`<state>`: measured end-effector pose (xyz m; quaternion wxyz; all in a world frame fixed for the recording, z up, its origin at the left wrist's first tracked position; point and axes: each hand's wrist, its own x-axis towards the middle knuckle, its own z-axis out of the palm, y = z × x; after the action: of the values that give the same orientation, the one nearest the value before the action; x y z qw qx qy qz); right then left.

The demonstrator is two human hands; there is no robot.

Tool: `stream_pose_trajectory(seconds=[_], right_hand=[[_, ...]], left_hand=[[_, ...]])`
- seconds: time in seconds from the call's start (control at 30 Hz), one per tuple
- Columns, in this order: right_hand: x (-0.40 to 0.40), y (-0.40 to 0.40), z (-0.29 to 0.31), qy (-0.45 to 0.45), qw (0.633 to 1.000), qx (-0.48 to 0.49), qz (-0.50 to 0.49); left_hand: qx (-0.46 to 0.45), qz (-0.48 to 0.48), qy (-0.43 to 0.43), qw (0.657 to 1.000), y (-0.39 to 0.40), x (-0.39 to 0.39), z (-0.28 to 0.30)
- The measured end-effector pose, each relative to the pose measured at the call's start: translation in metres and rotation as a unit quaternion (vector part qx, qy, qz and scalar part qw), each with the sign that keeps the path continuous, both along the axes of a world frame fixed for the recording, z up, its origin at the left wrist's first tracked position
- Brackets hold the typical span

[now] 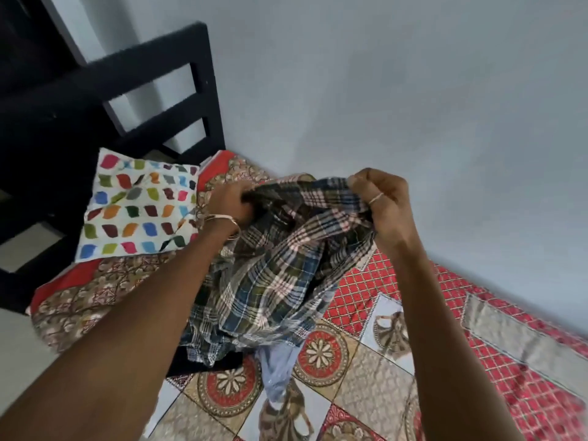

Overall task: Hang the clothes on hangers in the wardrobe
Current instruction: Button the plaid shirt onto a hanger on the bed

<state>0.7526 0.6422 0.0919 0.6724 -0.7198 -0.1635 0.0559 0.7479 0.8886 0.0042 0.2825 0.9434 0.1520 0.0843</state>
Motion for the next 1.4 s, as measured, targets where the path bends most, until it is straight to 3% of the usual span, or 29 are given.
stream_pose_trajectory(seconds=[0.07,0.17,0.3,0.47,0.63,0.7,0.83,0.9,0.97,1.03,1.1,1.13,1.17,1.27,1.4], right_hand=[[-0.015,-0.027,0.018,-0.013,0.999,-0.038,-0.006],[-0.028,-0.068,0.041,-0.037,0.978,-0.203,-0.020],[-0.070,-0.105,0.078,-0.134,0.905,-0.389,-0.111],[-0.125,-0.139,0.145,-0.246,0.836,-0.392,-0.295],[-0.183,-0.176,0.223,-0.328,0.781,-0.352,-0.399],[-0.199,-0.193,0.247,-0.358,0.753,-0.345,-0.431],[-0.227,-0.207,0.265,-0.361,0.707,-0.363,-0.488],[-0.241,-0.217,0.269,-0.291,0.731,-0.415,-0.456],[-0.254,-0.239,0.276,-0.163,0.804,-0.440,-0.366],[-0.274,-0.261,0.274,-0.128,0.886,-0.365,-0.254],[-0.302,-0.281,0.256,-0.107,0.951,-0.206,-0.202],[-0.310,-0.290,0.242,-0.086,0.966,-0.145,-0.197],[-0.311,-0.294,0.230,-0.066,0.964,-0.155,-0.205],[-0.322,-0.298,0.214,-0.027,0.955,-0.191,-0.224],[-0.339,-0.309,0.222,0.029,0.961,-0.172,-0.213]], left_hand=[[-0.032,0.050,-0.075,0.995,-0.008,-0.020,0.028],[0.032,0.055,-0.168,0.984,-0.031,-0.039,0.090],[0.135,0.035,-0.200,0.970,-0.079,-0.078,0.185],[0.230,0.048,-0.227,0.945,-0.141,-0.132,0.275],[0.217,0.100,-0.318,0.917,-0.179,-0.180,0.335],[0.203,0.116,-0.312,0.921,-0.194,-0.196,0.359],[0.097,0.101,-0.213,0.967,-0.220,-0.219,0.382],[0.043,0.016,-0.111,0.993,-0.232,-0.235,0.388],[0.042,-0.070,-0.019,0.996,-0.249,-0.255,0.393],[-0.018,-0.142,0.053,0.988,-0.261,-0.273,0.386],[-0.206,-0.216,0.114,0.948,-0.270,-0.288,0.363],[-0.259,-0.205,0.090,0.939,-0.272,-0.288,0.350],[-0.286,-0.182,0.073,0.938,-0.271,-0.285,0.339],[-0.179,-0.137,0.060,0.972,-0.286,-0.282,0.317],[-0.229,-0.200,0.127,0.944,-0.302,-0.289,0.316]])
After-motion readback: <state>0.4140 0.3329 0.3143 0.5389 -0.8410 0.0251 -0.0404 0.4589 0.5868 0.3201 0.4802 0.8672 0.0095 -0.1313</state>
